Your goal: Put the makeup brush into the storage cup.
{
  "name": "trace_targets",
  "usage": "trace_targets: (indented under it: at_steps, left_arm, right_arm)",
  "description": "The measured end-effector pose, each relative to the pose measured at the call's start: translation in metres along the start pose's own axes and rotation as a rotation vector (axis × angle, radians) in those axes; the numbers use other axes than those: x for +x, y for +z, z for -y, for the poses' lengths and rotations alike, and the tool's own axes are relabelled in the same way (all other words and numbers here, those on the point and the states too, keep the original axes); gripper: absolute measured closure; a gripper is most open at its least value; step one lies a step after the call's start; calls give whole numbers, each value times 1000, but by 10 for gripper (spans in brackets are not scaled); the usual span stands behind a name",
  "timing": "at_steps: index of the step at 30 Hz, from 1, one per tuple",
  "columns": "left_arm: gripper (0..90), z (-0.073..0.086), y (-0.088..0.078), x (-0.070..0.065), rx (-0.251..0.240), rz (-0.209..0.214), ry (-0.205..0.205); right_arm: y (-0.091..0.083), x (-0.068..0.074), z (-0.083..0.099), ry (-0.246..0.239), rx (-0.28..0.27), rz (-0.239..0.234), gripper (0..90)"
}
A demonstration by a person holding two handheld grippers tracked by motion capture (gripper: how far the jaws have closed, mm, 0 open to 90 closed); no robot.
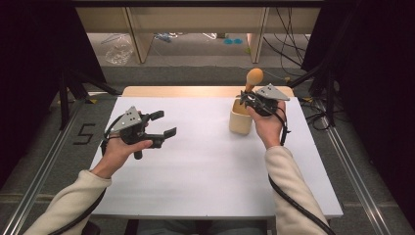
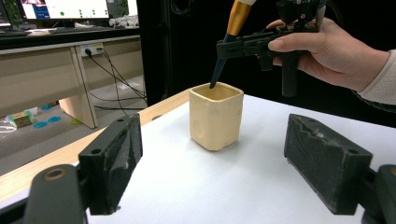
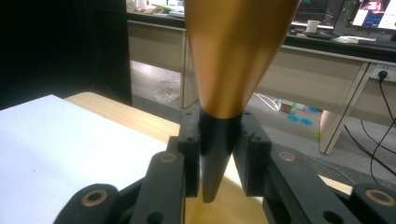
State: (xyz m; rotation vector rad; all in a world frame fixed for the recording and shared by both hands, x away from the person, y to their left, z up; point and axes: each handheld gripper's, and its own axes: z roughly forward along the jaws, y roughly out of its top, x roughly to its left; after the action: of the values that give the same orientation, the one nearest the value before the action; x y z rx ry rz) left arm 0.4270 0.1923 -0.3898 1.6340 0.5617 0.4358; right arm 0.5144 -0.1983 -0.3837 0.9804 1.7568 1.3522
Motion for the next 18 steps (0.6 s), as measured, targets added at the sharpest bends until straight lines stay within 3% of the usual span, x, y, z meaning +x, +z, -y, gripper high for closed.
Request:
trace_targets:
  at_steps: [18]
  left_arm:
    - [194, 1, 1, -1, 1, 6, -1]
  right_arm:
    - [2, -2, 4, -36, 26, 32, 754]
